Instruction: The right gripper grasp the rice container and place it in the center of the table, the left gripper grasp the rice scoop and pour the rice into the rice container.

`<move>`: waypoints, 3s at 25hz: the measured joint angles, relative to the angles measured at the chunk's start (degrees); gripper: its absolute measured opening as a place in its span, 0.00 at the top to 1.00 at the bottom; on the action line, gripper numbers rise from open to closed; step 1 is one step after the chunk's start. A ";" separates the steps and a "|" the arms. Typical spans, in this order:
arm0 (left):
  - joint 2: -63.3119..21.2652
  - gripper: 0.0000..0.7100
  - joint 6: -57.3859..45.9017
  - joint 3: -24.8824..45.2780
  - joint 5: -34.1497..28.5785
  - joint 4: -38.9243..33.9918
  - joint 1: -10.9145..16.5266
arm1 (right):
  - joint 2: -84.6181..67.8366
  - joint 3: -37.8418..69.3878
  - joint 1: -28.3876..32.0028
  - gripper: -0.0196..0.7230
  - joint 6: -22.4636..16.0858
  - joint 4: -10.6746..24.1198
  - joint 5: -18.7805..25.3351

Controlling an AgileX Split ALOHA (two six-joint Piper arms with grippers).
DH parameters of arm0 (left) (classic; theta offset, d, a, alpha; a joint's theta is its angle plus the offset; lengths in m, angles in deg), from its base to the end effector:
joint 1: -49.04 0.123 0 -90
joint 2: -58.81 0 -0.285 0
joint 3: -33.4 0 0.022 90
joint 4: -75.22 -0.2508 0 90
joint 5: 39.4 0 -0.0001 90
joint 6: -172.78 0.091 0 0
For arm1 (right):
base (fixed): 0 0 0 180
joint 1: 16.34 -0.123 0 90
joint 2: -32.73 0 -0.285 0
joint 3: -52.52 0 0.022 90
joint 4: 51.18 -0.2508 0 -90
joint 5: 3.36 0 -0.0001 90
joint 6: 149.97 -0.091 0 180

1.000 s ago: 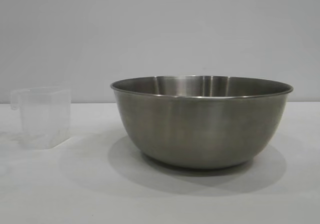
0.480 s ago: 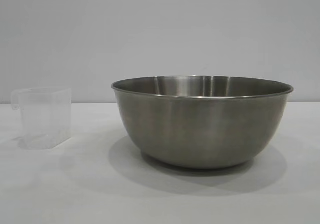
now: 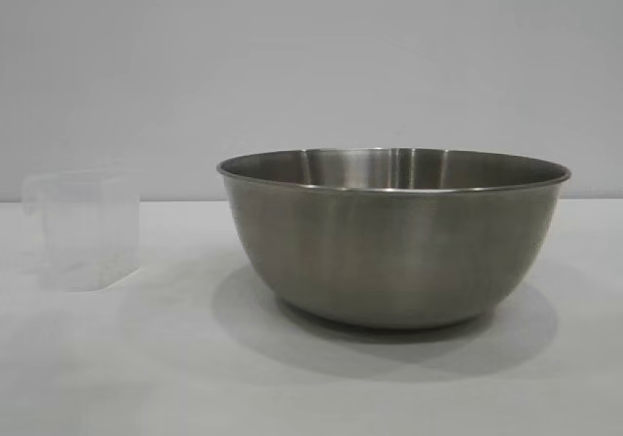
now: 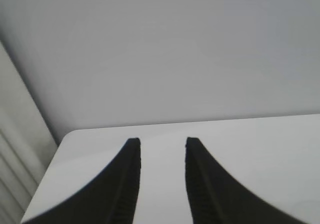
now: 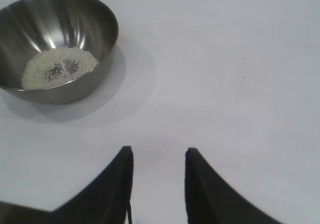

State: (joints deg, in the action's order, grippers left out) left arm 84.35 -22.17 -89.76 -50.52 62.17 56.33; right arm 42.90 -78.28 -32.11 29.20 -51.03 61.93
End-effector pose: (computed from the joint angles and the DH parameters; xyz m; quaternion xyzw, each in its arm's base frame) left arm 0.0781 0.0140 0.2957 -0.0746 0.7228 0.0467 0.6854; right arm -0.0010 -0.0005 0.2682 -0.1151 0.8781 0.0657 0.4597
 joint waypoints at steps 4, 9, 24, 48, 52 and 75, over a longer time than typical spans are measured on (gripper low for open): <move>-5.16 0.74 0.00 0.00 -3.88 2.29 0.00 | -3.36 -0.19 0.00 0.63 0.12 -0.17 -0.36; -9.81 0.74 0.15 -0.53 -9.80 3.49 0.00 | -3.30 -0.19 -0.10 0.63 0.22 -0.15 -0.36; -18.39 0.74 22.63 -8.37 -49.28 17.85 0.00 | -3.30 0.00 -0.10 0.63 0.22 -0.17 -0.14; -18.76 0.74 24.14 -7.87 -53.05 18.49 -2.30 | -3.30 0.00 -0.10 0.63 0.22 -0.17 -0.14; -18.76 0.74 24.14 -7.87 -53.05 18.49 -2.30 | -3.30 0.00 -0.10 0.63 0.22 -0.17 -0.14; -18.76 0.74 24.14 -7.87 -53.05 18.49 -2.68 | -3.30 0.00 11.55 0.63 0.22 -0.39 -0.14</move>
State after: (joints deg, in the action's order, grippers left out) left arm 65.59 1.97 -97.64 -103.57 80.66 53.65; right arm 39.60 -78.28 -20.56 29.41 -51.43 61.79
